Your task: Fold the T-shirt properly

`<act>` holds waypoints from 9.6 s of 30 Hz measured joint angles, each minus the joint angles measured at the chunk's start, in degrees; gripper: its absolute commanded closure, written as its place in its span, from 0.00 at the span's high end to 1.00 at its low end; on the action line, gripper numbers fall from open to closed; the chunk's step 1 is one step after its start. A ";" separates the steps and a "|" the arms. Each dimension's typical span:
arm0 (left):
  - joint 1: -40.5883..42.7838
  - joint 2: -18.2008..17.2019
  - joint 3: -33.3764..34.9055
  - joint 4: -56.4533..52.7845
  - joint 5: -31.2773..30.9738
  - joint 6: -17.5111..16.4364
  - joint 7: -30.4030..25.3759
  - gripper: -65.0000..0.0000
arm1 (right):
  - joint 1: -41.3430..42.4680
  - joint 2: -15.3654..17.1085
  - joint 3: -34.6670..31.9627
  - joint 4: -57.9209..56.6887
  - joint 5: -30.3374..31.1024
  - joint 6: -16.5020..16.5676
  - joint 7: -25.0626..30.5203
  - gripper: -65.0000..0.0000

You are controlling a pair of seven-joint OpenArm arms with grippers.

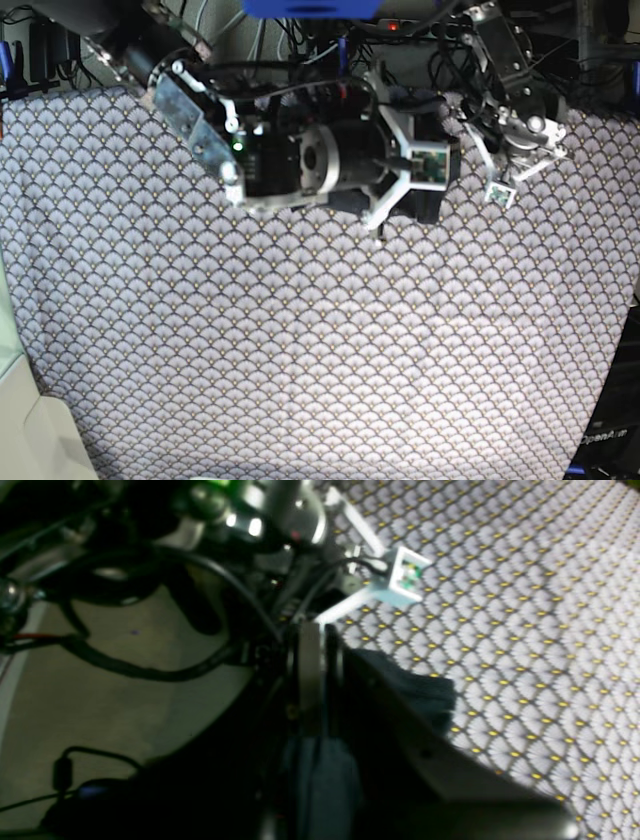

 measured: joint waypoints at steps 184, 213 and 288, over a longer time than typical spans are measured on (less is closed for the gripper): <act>21.66 0.04 -9.49 10.10 0.20 -0.09 -15.17 0.00 | -46.86 24.81 63.10 0.20 0.00 0.22 12.41 0.00; 26.64 0.20 -10.45 -4.83 0.00 -0.15 -31.23 0.00 | -60.76 10.23 68.19 -0.15 -21.53 0.17 22.53 0.00; 3.48 -0.59 24.59 -6.91 -6.54 0.92 -18.12 0.00 | -43.19 19.56 64.57 0.83 -4.20 0.20 15.91 0.00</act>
